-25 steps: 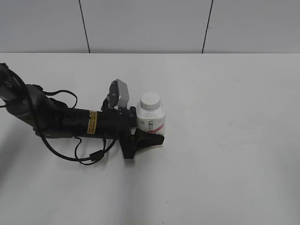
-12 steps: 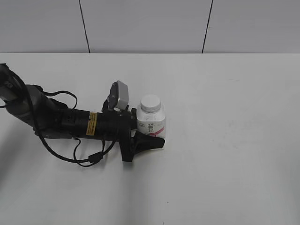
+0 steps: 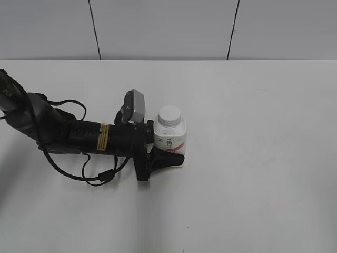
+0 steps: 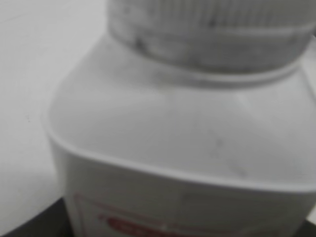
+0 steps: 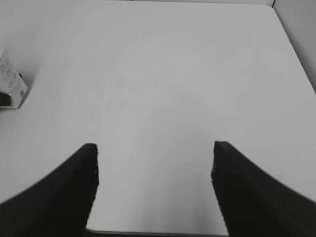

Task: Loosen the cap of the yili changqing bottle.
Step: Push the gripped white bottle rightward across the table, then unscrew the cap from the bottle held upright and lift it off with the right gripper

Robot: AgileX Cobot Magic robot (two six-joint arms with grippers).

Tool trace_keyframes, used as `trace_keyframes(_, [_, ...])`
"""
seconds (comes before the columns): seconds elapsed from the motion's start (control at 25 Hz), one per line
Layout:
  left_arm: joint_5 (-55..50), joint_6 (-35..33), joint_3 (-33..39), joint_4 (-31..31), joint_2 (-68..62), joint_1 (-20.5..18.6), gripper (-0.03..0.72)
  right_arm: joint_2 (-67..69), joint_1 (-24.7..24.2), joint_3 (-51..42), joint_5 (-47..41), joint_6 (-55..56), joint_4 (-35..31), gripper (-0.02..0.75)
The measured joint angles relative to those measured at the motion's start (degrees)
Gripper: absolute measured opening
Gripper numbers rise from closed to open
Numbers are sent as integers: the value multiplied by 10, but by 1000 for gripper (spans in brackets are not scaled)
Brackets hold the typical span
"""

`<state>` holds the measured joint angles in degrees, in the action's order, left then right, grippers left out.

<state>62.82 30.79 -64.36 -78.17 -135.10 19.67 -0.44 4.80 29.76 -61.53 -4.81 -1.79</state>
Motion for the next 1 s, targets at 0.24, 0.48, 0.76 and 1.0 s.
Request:
trace_keyframes(0.24, [-3, 0, 0, 0, 0, 0, 421, 113, 0, 8, 8, 12, -30, 565])
trace_keyframes(0.48, [5, 0, 0, 3, -8, -1, 421, 284, 0, 33, 20, 13, -75, 565])
trace_keyframes(0.76, [9, 0, 0, 6, -9, -1, 421, 471, 0, 140, 20, 13, -166, 565])
trace_keyframes(1.0, [9, 0, 0, 5, -9, -1, 421, 646, 1, 251, -17, 13, -248, 565])
